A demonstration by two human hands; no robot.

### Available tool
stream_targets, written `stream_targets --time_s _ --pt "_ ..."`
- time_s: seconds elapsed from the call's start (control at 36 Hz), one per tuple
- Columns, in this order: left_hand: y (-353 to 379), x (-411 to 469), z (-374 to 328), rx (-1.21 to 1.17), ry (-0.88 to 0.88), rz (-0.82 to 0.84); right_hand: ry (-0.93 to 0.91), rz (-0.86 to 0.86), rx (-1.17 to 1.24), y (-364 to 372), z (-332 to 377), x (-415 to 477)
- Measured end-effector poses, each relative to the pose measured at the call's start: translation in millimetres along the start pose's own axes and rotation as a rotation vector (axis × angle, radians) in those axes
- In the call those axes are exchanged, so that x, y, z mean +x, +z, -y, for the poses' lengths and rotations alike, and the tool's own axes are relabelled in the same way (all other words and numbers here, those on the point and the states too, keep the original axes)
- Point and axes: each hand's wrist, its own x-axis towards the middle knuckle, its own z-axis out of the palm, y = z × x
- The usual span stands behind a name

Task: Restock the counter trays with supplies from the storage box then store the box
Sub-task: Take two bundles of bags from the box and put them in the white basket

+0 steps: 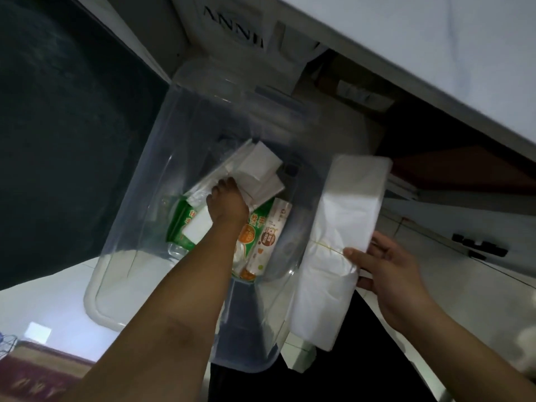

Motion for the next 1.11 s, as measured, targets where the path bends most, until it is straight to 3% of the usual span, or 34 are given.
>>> stream_targets --time_s 0.11,0.31,0.53,0.64,0.92,1.11 --pt "11.9 13.1 -7.0 -0.029 -0.111 -0.08 -0.002 0.024 0.002 -0.3 -1.5 4.5" --pt "3.4 -0.4 -19.9 0.015 -0.096 -0.15 0.011 0.055 0.014 0.1 1.0 10.9" --pt "-24.4 -11.0 -19.9 -0.135 -0.076 0.021 0.053 0.098 0.002 -4.2 7.8 13.9" --pt "-52.3 -32.7 -11.4 -0.34 -0.11 0.108 0.07 0.133 -0.043 -5.1 17.2 11.9" --pt "-151.3 -206.8 -0.4 -0.997 -0.268 -0.029 -0.11 0.367 -0.215 -21.4 62.8 -38.9" --pt "-185.3 -331.8 -26.3 -1.395 -0.276 -0.223 -0.164 0.417 -0.229 -38.2 67.0 -74.6"
